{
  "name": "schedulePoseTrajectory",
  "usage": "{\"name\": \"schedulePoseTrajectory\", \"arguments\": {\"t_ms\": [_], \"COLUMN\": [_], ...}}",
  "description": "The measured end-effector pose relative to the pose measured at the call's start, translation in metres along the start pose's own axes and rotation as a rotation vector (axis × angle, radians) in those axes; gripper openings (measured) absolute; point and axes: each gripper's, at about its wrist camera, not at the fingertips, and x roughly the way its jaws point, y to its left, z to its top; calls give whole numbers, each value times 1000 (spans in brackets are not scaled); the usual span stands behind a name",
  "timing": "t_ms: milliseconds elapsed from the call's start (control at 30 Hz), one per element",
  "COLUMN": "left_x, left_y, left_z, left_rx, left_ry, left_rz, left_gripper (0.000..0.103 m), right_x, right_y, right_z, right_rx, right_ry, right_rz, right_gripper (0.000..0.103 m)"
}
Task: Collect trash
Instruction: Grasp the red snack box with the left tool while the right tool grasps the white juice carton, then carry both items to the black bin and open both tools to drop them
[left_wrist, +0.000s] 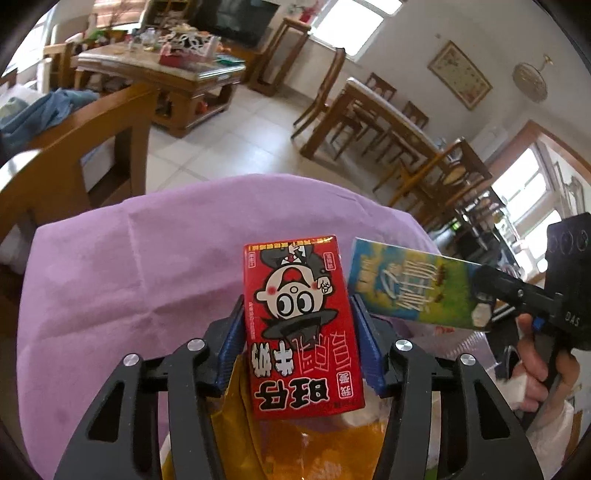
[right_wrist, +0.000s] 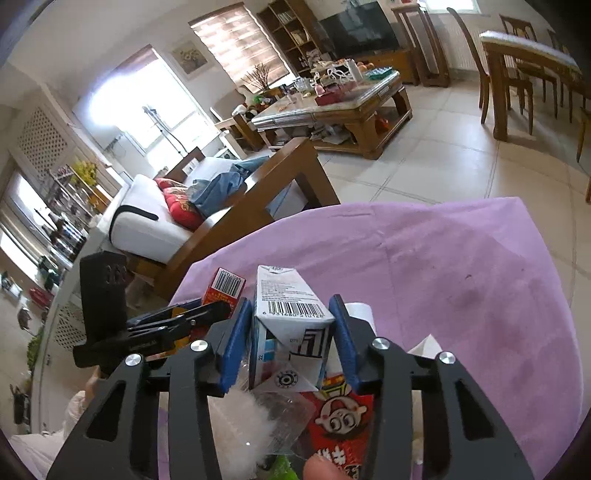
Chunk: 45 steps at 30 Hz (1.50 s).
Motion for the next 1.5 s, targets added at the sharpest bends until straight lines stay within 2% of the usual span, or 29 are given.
{"name": "schedulePoseTrajectory", "arguments": {"t_ms": [67,200,267,333,500,633,800,900,1067,1233,1300,1500], "left_x": [2,0,-1,-3,-29,-63,-101,-111,-117,-101,-85,-13], "left_y": [-6,-6,-6,-3,0,-12,-29,-47,-101,-175,-213,-328], "left_z": [-5,-10,-12,-14,-17,-13,-21,-30,-55,-95,-112,-178], "left_rx": [23,39,38,30,33,44,30,33,102,181,222,319], "left_ry": [20,32,23,11,-82,-181,-250,-257,-225,-151,-113,45], "left_rz": [-2,1,-8,-21,-72,-144,-298,-325,-363,-440,-471,-591], "left_gripper": [53,52,52,51,51,51,51,51,51,51,51,51], "right_x": [6,30,33,32,3,-35,-90,-122,-182,-242,-268,-312], "right_y": [2,3,6,7,12,17,24,19,-8,-45,-61,-107], "right_z": [-1,-4,-7,-10,-10,-18,-50,-78,-127,-171,-194,-252], "right_rx": [-5,-4,-15,-26,-29,6,30,57,128,212,246,337], "right_ry": [20,80,76,60,-50,-159,-272,-324,-411,-509,-551,-569], "right_rz": [11,17,-2,0,3,24,35,24,-11,-103,-201,-360], "right_gripper": [45,54,51,42,41,41,41,41,41,41,42,42]}}
